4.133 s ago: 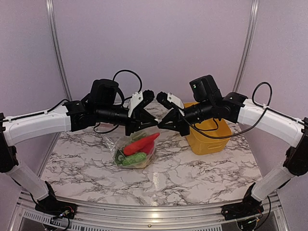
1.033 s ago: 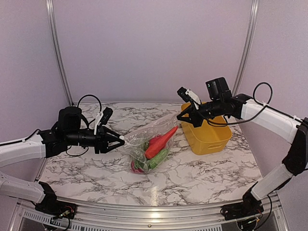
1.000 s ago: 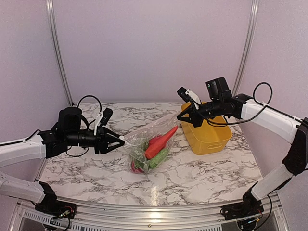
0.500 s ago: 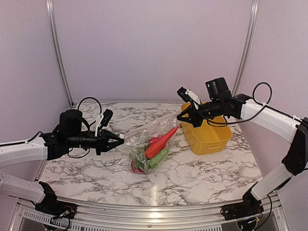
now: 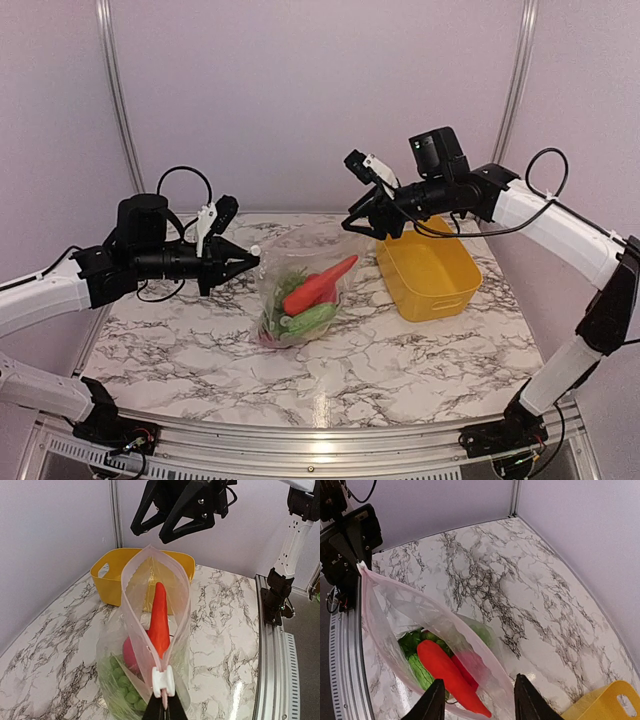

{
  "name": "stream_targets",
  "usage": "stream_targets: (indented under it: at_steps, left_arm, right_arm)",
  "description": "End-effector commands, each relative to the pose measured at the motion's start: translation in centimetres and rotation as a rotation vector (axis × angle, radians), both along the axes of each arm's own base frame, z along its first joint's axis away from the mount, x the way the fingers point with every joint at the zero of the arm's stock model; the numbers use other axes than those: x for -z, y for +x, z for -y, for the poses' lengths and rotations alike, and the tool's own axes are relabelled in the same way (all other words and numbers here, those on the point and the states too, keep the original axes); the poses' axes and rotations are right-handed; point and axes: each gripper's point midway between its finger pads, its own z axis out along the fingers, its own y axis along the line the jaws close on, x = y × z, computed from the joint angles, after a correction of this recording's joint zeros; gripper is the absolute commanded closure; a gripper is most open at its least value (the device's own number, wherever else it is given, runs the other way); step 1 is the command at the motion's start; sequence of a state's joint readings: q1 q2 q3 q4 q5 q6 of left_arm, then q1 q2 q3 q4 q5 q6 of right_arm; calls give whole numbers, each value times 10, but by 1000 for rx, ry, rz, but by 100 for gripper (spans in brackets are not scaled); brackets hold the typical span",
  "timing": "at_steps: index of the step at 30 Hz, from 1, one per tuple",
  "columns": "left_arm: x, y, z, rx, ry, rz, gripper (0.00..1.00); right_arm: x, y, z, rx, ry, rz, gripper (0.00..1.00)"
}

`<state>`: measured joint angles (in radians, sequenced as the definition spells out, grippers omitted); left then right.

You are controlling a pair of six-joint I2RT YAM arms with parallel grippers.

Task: Place the food in the zip-top bag and seal the zipper
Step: Pass from the right arm to the left, then pass from the left arm to the right

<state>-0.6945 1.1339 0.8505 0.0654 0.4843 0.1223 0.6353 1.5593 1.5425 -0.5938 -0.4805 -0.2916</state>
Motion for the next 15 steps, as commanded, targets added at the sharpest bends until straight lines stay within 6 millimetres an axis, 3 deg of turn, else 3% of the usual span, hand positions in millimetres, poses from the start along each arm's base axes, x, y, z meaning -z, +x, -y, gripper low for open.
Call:
stream_targets:
  at_steps: [1, 8, 15]
  left_arm:
    - [-4, -6, 6, 64, 177, 158, 100]
    - [4, -17, 12, 110, 280, 226, 100]
    - [2, -18, 8, 98, 279, 240, 100]
  right_arm:
    - [-32, -32, -45, -123, -13, 71, 56]
    - [-27, -72, -100, -288, -4, 66, 55]
    - [-19, -97, -120, -387, 13, 41, 53]
